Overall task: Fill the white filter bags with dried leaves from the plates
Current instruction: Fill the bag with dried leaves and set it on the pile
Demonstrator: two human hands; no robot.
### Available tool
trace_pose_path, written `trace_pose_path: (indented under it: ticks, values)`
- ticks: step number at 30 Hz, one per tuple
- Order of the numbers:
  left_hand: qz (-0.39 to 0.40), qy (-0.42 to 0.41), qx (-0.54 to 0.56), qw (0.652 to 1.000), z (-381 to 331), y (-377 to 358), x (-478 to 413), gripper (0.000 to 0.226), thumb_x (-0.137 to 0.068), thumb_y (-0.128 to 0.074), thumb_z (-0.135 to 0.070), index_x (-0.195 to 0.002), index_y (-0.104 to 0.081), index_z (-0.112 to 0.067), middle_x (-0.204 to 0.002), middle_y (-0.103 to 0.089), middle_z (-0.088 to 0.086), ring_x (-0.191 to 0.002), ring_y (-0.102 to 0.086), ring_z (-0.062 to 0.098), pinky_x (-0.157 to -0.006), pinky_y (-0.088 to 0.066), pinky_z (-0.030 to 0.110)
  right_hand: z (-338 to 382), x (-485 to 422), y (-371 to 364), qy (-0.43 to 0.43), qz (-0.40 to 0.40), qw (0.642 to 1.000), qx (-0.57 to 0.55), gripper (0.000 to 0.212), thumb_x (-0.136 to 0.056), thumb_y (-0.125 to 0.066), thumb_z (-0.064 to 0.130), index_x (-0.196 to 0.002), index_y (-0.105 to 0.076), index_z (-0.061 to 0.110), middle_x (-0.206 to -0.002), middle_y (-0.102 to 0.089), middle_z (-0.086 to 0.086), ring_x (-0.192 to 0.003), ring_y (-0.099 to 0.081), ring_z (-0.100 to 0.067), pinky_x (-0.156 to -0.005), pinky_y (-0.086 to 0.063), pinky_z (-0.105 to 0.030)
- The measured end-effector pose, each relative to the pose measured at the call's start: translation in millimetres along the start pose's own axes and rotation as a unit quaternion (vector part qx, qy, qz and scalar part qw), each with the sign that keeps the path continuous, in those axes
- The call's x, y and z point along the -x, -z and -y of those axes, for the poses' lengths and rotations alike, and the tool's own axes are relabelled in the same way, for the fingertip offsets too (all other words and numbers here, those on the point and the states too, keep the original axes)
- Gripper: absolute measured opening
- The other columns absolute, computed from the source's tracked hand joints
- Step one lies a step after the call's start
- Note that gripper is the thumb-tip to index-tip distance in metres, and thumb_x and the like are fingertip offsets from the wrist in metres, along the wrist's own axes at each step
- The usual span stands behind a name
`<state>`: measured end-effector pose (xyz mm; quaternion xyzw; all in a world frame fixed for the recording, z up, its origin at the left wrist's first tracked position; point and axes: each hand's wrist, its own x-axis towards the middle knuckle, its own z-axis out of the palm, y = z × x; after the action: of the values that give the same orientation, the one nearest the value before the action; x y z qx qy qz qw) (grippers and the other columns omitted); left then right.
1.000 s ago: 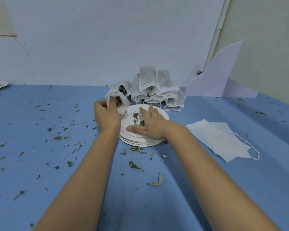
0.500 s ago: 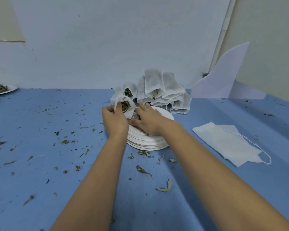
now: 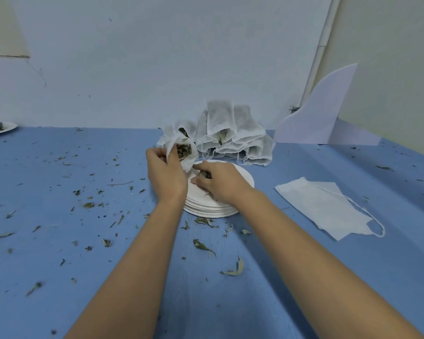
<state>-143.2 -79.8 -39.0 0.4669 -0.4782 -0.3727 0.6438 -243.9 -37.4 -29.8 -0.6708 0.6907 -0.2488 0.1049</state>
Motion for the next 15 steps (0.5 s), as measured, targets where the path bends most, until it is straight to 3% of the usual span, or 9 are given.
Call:
trace_pose_path:
  ticks: [1,3,5,8,12,15]
  values:
    - [0.001,-0.002,0.000,1.000,0,0,1,0.019,-0.097,-0.051,-0.030,-0.094,-0.043,-0.012,-0.075,-0.044,-0.009,-0.064,-0.045,0.001,-0.052,-0.038,0.004,1,-1,1,0.004,-0.015,1.000,-0.015,0.039,-0.094,-0.057,0.028,-0.132,-0.055,0.021,-0.116,-0.063,-0.008,-0.108,-0.057,-0.025,-0.079,-0.040,-0.028]
    - [-0.002,0.001,0.000,1.000,-1,1,0,0.020,-0.097,-0.051,-0.030,-0.095,-0.043,-0.012,-0.075,-0.044,-0.009,-0.064,-0.044,0.001,-0.052,-0.038,0.004,2,-3,6,0.010,-0.026,0.999,-0.019,0.045,-0.093,-0.056,0.033,-0.137,-0.050,0.024,-0.133,-0.054,-0.007,-0.120,-0.051,-0.025,-0.092,-0.042,-0.033]
    - [-0.007,0.007,0.005,1.000,-1,2,-2,0.020,-0.097,-0.051,-0.030,-0.095,-0.043,-0.012,-0.076,-0.044,-0.009,-0.064,-0.045,0.001,-0.051,-0.037,0.003,1,-3,14,0.012,-0.034,0.999,-0.025,0.054,-0.094,-0.052,0.044,-0.143,-0.041,0.025,-0.148,-0.041,-0.002,-0.136,-0.037,-0.019,-0.107,-0.033,-0.034]
    - [-0.007,0.016,0.012,1.000,-2,2,-2,0.019,-0.097,-0.050,-0.030,-0.095,-0.043,-0.013,-0.076,-0.044,-0.009,-0.064,-0.045,0.000,-0.050,-0.037,0.003,-3,1,33,0.008,-0.037,0.998,-0.056,0.059,-0.087,-0.059,0.051,-0.139,-0.048,0.025,-0.145,-0.046,0.005,-0.132,-0.041,-0.013,-0.101,-0.034,-0.028]
    - [0.004,0.017,0.010,1.000,-5,0,2,0.018,-0.099,-0.049,-0.029,-0.096,-0.042,-0.012,-0.077,-0.043,-0.008,-0.063,-0.044,0.002,-0.047,-0.038,0.003,-12,11,53,-0.056,0.093,0.994,0.015,0.089,-0.065,-0.075,0.062,-0.142,-0.036,0.041,-0.147,-0.030,-0.001,-0.139,-0.026,-0.022,-0.111,-0.029,-0.043]
    - [0.010,0.033,0.003,0.999,-6,-1,2,0.016,-0.101,-0.041,-0.028,-0.098,-0.041,-0.012,-0.078,-0.045,-0.008,-0.064,-0.045,0.002,-0.045,-0.039,0.007,-13,15,56,-0.082,0.147,0.984,0.060,0.095,-0.059,-0.077,0.064,-0.142,-0.033,0.044,-0.138,-0.027,0.000,-0.134,-0.031,-0.024,-0.106,-0.030,-0.041]
